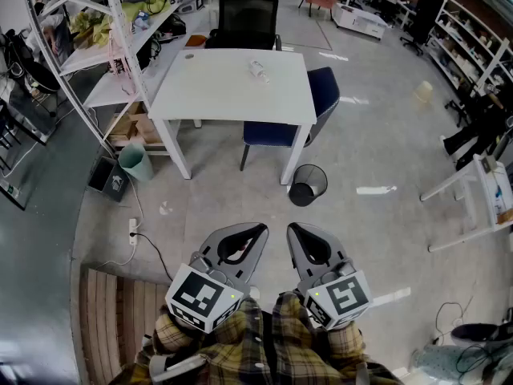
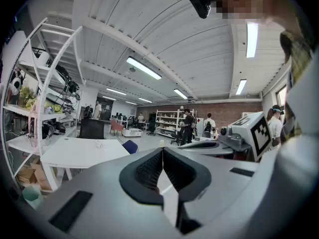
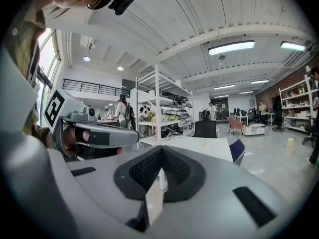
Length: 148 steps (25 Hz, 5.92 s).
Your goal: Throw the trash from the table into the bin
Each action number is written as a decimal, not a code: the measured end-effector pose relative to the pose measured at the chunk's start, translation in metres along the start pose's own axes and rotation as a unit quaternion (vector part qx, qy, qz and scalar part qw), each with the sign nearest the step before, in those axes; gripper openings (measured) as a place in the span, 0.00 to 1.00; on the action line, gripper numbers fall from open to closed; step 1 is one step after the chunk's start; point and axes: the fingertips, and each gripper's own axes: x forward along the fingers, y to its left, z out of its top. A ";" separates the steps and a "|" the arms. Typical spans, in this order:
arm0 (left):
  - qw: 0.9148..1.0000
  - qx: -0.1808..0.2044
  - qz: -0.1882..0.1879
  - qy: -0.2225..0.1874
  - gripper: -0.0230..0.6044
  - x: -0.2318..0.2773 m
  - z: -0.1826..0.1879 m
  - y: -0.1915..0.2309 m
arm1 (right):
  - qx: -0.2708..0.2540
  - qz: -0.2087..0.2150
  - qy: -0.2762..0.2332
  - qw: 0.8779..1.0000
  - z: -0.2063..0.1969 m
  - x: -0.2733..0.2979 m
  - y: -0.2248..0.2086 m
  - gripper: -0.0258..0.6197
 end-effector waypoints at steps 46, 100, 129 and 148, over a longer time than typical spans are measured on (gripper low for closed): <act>1.000 -0.006 -0.027 -0.002 0.05 0.085 0.030 0.272 | 0.016 -0.081 0.020 0.996 0.023 0.257 -0.097 0.04; 0.998 -0.064 0.017 0.020 0.05 0.427 0.097 0.604 | 0.059 -0.044 0.110 0.991 0.027 0.627 -0.424 0.04; 0.992 -0.097 -0.008 0.084 0.05 0.426 0.050 0.710 | 0.087 -0.075 0.247 0.962 -0.077 0.720 -0.467 0.26; 0.983 -0.127 0.049 0.119 0.05 0.397 0.008 0.746 | 0.095 -0.046 0.369 0.923 -0.198 0.760 -0.497 0.53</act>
